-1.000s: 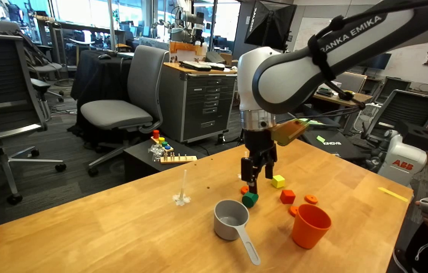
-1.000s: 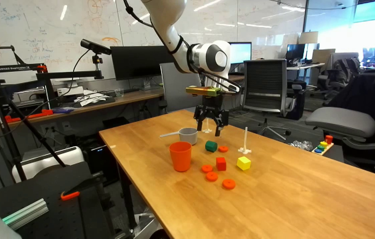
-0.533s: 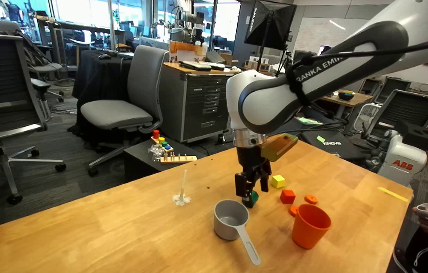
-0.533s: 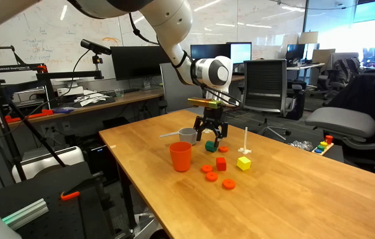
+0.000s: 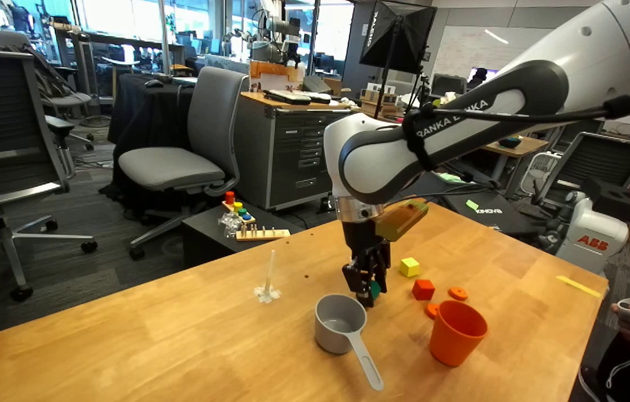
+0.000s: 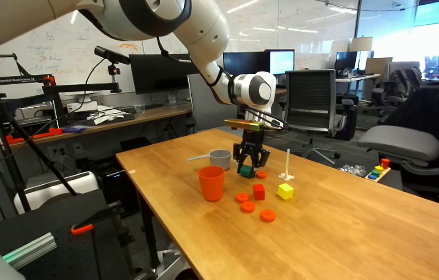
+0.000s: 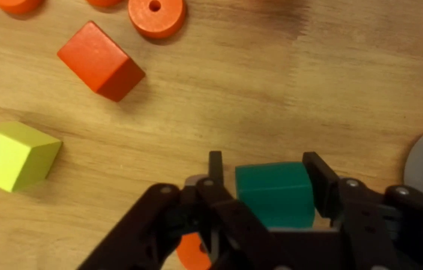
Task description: Put the square toys into the grey object.
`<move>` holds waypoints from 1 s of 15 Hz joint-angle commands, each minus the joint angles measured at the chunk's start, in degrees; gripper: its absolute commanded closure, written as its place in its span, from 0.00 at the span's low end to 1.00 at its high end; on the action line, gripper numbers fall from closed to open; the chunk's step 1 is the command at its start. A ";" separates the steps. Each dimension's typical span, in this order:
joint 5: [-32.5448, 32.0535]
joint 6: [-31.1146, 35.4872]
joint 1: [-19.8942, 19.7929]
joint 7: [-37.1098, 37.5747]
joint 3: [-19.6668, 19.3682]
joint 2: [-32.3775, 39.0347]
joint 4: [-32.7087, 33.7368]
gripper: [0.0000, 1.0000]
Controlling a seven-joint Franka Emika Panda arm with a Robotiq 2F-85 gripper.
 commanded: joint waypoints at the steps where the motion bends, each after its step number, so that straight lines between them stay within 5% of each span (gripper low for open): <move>1: -0.73 -3.01 1.20 -1.33 -1.22 2.34 5.31 0.73; 2: -0.42 -2.82 0.99 -1.33 -0.98 1.83 5.32 0.82; 8: 1.30 2.79 0.34 -2.08 3.39 -10.23 -1.35 0.82; 15: 10.68 2.34 0.39 -3.03 7.15 -16.73 -3.58 0.82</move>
